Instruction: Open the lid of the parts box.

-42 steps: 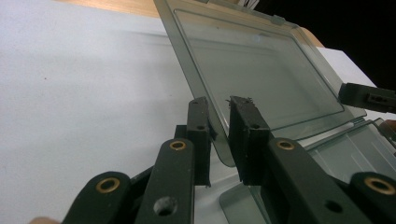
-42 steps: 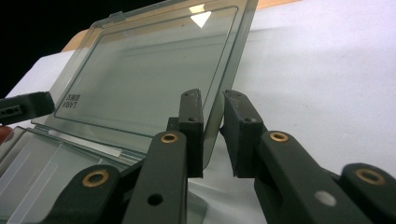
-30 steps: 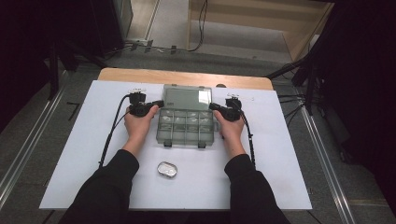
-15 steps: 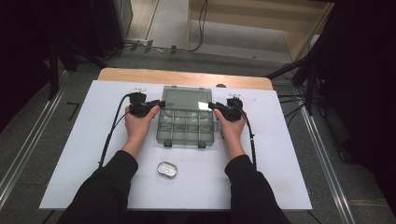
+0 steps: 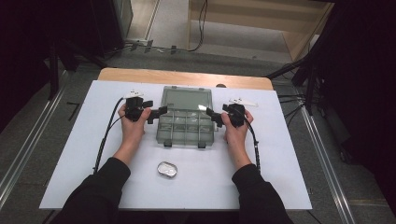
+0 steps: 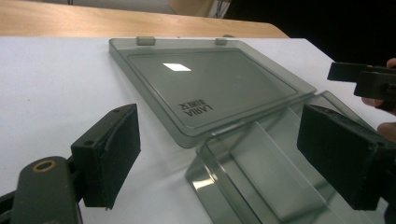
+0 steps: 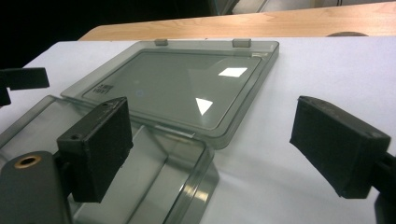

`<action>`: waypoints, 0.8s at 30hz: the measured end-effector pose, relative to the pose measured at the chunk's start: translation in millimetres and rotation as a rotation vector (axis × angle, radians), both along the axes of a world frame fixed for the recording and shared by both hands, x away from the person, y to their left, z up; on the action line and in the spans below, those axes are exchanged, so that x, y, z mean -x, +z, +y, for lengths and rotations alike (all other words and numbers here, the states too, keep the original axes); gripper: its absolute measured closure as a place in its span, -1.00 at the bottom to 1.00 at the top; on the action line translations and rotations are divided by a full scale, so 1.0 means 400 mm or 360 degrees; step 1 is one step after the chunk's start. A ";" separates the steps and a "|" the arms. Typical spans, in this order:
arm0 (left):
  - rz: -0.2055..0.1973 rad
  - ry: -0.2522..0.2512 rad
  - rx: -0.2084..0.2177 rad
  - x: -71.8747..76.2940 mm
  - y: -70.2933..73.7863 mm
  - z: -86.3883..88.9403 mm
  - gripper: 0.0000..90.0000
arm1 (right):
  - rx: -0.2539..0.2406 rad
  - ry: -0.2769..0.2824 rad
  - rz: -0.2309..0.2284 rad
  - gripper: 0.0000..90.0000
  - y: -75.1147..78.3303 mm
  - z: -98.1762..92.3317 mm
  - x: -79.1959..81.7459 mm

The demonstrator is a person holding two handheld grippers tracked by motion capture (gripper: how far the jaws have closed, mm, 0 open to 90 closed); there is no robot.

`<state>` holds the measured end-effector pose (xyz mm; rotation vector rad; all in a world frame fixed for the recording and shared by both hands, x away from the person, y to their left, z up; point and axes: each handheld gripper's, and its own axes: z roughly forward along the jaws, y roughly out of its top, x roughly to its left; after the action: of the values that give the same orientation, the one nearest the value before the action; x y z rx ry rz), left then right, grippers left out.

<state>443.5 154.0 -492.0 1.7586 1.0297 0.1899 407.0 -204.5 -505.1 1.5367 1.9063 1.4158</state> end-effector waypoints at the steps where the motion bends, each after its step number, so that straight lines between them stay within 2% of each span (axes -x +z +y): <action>1: -0.0014 -0.0013 0.0000 0.006 0.003 0.001 -0.76 | 0.0000 0.0000 0.0000 -0.81 0.000 0.000 0.000; 5: -0.0040 -0.0032 0.0016 0.034 0.021 0.010 -0.81 | 0.0085 0.0034 -0.0015 -0.81 0.010 0.006 0.024; 9: -0.0069 -0.0061 -0.0002 0.060 0.034 0.017 -0.81 | 0.0071 0.0082 -0.0051 -0.99 0.014 0.003 0.048; 11: -0.0081 -0.0098 -0.0001 0.073 0.035 0.021 -1.00 | 0.0073 0.0096 -0.0065 -0.99 0.016 0.002 0.061; 12: -0.0083 -0.0110 0.0004 0.079 0.035 0.024 -1.00 | 0.0100 0.0096 -0.0082 -0.99 0.017 0.003 0.075; 16: -0.0082 -0.0130 0.0018 0.103 0.035 0.032 -1.00 | 0.0118 0.0120 -0.0102 -1.00 0.020 0.007 0.093; 17: -0.0094 -0.0136 0.0020 0.112 0.034 0.036 -1.00 | 0.0139 0.0134 -0.0113 -1.00 0.023 0.010 0.110; 20: -0.0112 -0.0152 0.0004 0.132 0.037 0.044 -1.00 | 0.0137 0.0138 -0.0133 -1.00 0.025 0.011 0.124; 24: -0.0134 -0.0162 0.0019 0.162 0.041 0.056 -1.00 | 0.0130 0.0134 -0.0140 -1.00 0.028 0.011 0.150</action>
<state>378.6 176.3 -475.8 1.7720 0.8770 0.1918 347.1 -200.0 -494.0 1.3500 1.9714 1.3976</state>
